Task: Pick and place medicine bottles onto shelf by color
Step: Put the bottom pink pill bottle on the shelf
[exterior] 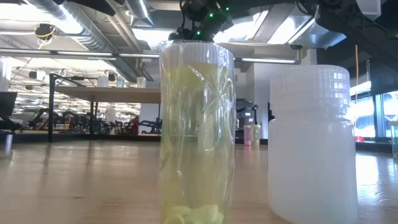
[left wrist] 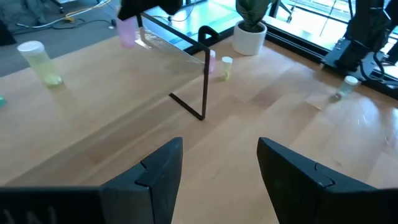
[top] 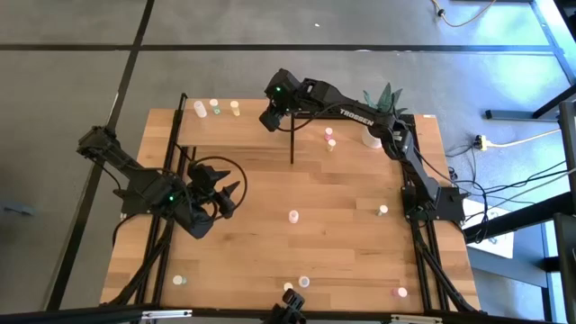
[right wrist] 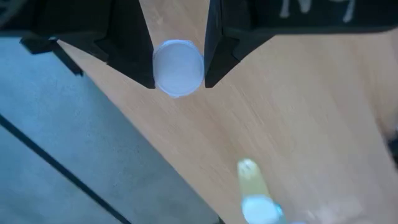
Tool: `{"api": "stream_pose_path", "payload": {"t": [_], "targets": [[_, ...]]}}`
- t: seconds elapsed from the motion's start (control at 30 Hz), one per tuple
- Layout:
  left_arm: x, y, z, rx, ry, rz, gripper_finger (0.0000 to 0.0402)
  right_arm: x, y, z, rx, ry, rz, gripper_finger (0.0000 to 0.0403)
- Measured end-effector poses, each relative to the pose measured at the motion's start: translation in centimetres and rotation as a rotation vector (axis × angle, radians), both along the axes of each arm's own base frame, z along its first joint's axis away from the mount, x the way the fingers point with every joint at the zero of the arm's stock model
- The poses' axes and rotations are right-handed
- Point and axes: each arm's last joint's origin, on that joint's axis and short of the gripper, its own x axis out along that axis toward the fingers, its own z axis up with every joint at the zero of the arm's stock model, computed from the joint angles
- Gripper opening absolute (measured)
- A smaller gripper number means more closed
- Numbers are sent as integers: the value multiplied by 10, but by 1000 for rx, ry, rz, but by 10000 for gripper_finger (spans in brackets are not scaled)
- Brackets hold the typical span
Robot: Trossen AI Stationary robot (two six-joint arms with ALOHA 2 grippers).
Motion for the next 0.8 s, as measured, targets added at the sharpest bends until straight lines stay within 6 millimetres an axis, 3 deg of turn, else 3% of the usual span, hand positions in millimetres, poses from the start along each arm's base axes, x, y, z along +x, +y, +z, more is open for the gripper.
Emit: {"api": "stream_pose_path", "payload": {"t": [0.5,0.8], "targets": [[0,0,0,-1,1,-2,202,4,-6,-12,-13,33,-2,124],[0,0,0,-1,3,-3,202,4,-6,-13,-15,35,0,150]]}}
